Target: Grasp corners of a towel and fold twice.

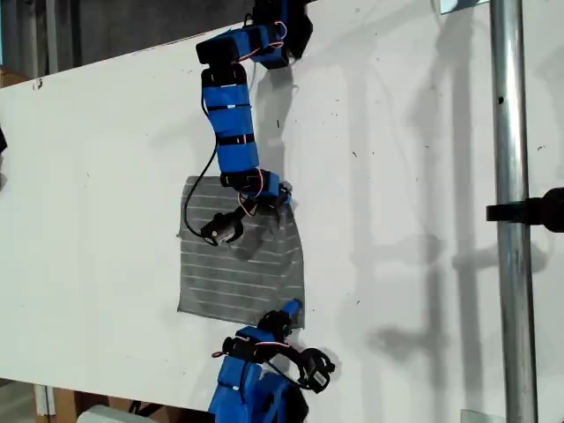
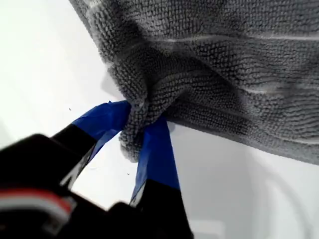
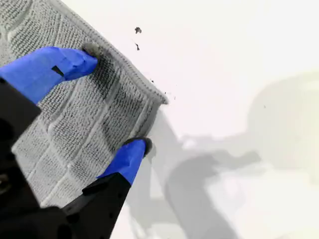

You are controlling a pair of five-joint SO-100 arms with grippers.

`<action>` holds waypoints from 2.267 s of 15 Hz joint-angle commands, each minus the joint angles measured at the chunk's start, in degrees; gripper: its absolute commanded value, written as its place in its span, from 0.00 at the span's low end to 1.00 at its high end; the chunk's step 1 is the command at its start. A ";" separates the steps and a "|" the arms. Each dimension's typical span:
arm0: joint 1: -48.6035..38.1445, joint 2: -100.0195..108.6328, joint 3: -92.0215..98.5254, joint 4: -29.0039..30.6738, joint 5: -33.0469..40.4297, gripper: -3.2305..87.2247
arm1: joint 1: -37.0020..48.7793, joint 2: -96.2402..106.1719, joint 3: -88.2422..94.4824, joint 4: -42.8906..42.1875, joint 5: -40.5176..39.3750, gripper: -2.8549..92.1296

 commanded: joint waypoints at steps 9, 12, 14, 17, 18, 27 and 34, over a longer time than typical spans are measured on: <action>-1.58 4.57 -2.29 3.78 -4.75 0.00 | -1.93 7.56 2.46 -1.67 -0.18 0.03; 0.09 4.31 -8.26 7.73 -4.31 0.00 | -2.37 8.17 2.72 -1.67 -0.09 0.03; 1.14 3.69 -12.66 9.76 -3.52 0.00 | -2.64 9.05 2.72 -1.49 -0.09 0.03; 2.46 5.63 -17.31 11.87 -2.64 0.00 | -2.99 10.20 3.16 -1.32 -0.09 0.03; 2.46 6.94 -20.39 14.85 -2.29 0.00 | -2.90 10.37 3.25 -1.32 -0.09 0.03; -2.55 12.57 -19.69 26.54 -8.09 0.25 | -3.08 10.37 3.78 -1.93 -0.09 0.03; 6.50 9.67 -13.45 24.96 -10.72 0.46 | -2.90 10.28 4.22 -2.55 -0.09 0.03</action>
